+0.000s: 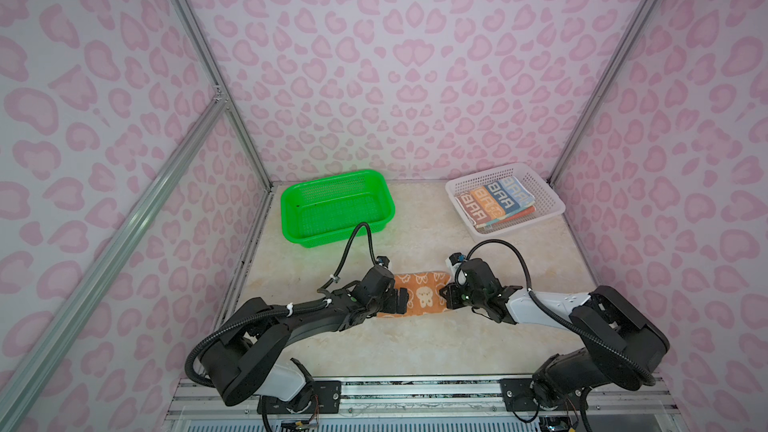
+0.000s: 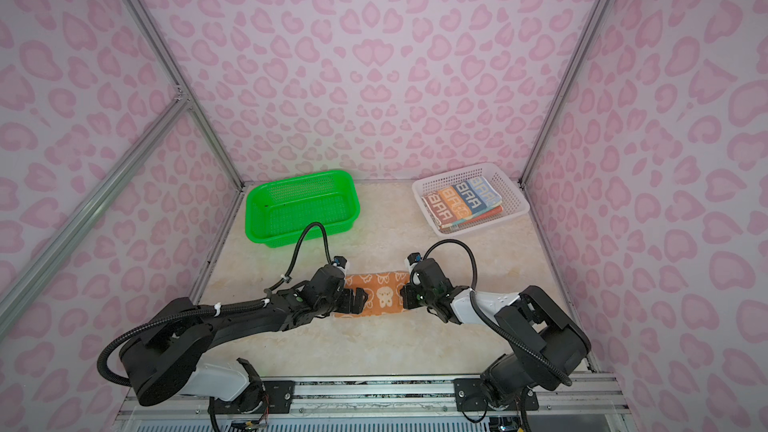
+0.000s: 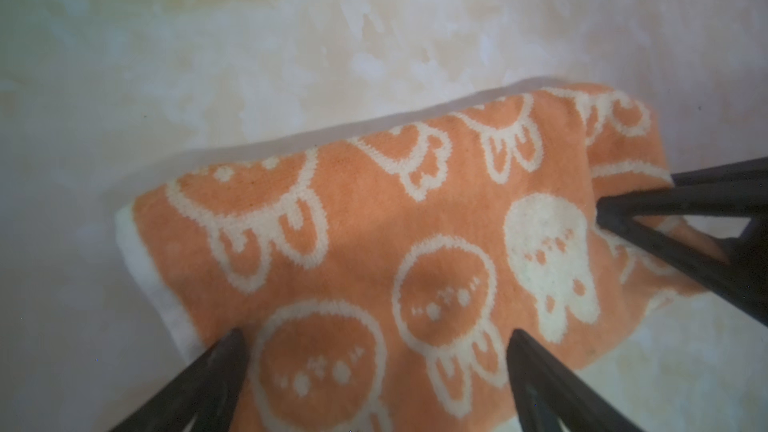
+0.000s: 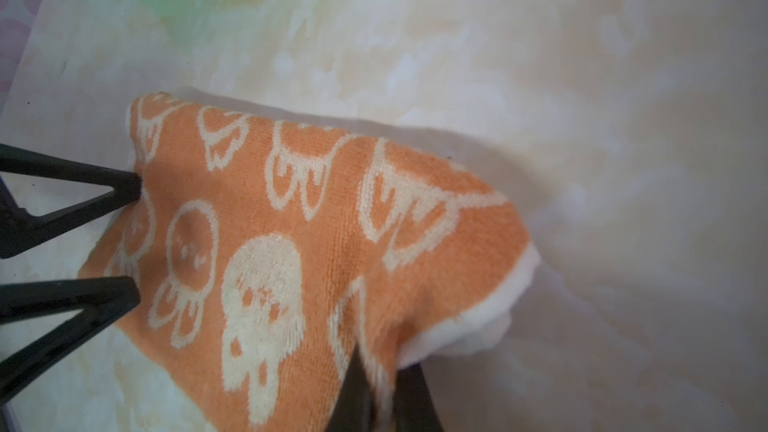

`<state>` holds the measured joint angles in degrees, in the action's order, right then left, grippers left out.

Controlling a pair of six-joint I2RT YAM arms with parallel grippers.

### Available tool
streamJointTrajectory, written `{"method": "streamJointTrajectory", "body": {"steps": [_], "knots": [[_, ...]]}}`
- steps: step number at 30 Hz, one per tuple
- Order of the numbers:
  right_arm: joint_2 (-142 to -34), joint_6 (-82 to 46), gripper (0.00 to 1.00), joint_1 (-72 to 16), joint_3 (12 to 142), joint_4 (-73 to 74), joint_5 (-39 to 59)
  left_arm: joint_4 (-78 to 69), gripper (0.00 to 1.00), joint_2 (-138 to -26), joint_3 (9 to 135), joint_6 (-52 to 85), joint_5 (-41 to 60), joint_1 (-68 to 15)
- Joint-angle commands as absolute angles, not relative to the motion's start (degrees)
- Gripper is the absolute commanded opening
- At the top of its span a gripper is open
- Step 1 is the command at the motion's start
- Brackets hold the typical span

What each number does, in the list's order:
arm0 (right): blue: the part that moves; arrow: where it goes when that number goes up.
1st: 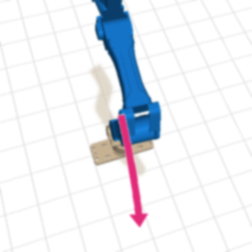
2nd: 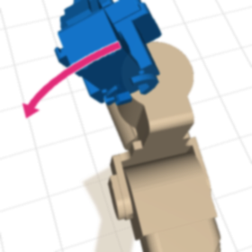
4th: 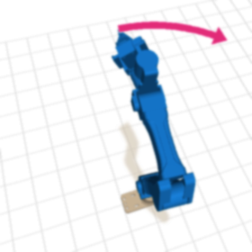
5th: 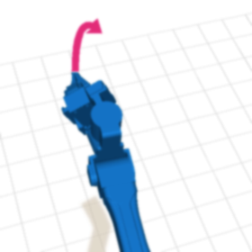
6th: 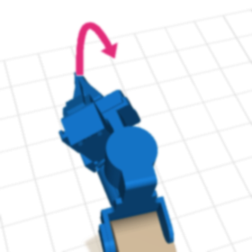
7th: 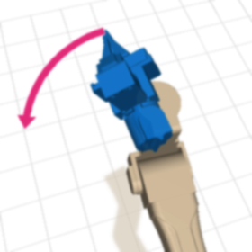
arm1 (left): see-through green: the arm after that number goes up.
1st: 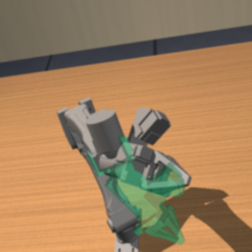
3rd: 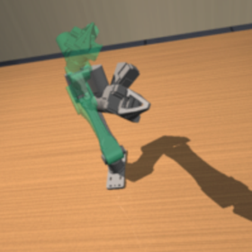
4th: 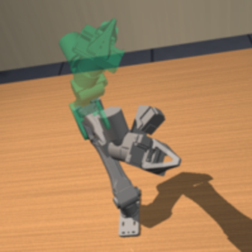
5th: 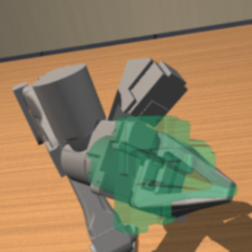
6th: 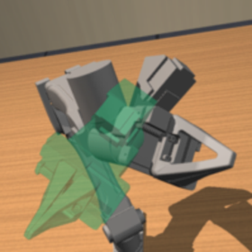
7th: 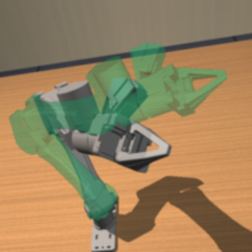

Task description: Fold and stack the towels

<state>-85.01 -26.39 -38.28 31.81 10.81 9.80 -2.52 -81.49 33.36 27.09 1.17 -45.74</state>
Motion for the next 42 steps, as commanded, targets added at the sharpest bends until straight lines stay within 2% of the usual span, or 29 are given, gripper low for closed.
{"method": "streamJointTrajectory", "body": {"steps": [1, 8, 20, 26, 33, 42], "knots": [[-84.4, -16.4, 0.00, -38.2, 37.5, -2.0, 4.0, -1.6, 0.98, -78.3, 33.1, 26.7, -1.8, -45.6], [-88.7, -4.3, 0.00, -35.8, 54.4, -16.8, -4.0, 3.8, 0.98, -71.7, 34.3, 25.6, -6.0, -45.6], [-101.3, 9.6, 0.00, -20.9, 84.6, -32.4, -2.2, 6.8, 0.98, -67.5, 34.2, 24.9, -9.7, -45.3], [-107.1, 14.4, 0.00, -11.9, 96.6, -33.7, 0.6, 6.6, 0.98, -67.8, 34.5, 25.0, -10.6, -45.1], [-112.4, 17.0, 0.00, -3.1, 100.1, -25.7, 7.2, 8.4, 0.99, -70.2, 37.0, 24.4, -11.5, -44.7], [-125.3, 19.5, 0.00, 3.1, 115.2, -29.8, 9.7, 11.1, 0.99, -72.0, 39.5, 23.8, -12.0, -44.6]]}}
